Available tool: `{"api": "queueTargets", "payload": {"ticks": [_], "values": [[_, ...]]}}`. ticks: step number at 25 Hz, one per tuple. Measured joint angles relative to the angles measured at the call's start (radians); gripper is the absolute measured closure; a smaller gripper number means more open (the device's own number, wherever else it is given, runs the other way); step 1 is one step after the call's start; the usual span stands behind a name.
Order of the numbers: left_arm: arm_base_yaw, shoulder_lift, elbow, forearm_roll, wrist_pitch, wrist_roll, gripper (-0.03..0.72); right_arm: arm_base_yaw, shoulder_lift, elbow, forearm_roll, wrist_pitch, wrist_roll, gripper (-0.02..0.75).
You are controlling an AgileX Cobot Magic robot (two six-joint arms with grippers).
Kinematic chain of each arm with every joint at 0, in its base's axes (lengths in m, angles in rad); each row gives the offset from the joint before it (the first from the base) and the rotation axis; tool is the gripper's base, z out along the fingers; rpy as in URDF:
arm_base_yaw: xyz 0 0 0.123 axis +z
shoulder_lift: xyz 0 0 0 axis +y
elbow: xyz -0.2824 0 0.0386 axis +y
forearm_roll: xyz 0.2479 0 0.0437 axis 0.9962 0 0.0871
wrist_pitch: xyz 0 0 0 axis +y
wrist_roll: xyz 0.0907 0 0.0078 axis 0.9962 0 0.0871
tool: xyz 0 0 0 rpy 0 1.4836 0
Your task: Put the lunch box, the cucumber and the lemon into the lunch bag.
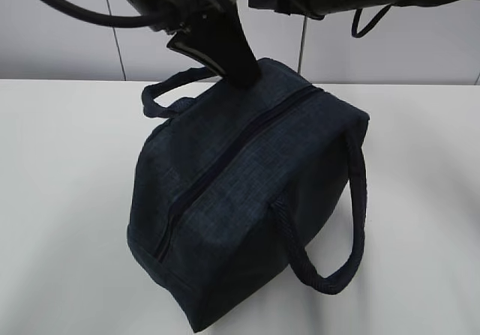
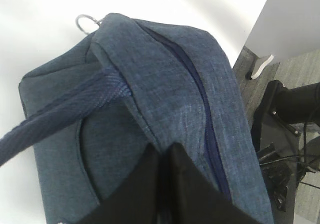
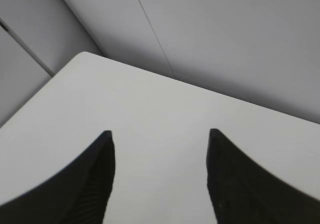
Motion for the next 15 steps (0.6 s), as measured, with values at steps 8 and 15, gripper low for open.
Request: {"api": "queueTargets", "payload": {"ticks": [8, 15], "values": [[0.095, 0.004, 0.000, -0.046, -0.088, -0.012, 0.694, -0.107, -0.120, -0.006, -0.008, 0.041, 0.066, 0.292], [0.117, 0.083, 0.000, -0.240, -0.259, -0.014, 0.694, -0.126, -0.152, -0.007, -0.016, 0.101, 0.110, 0.291]]}}
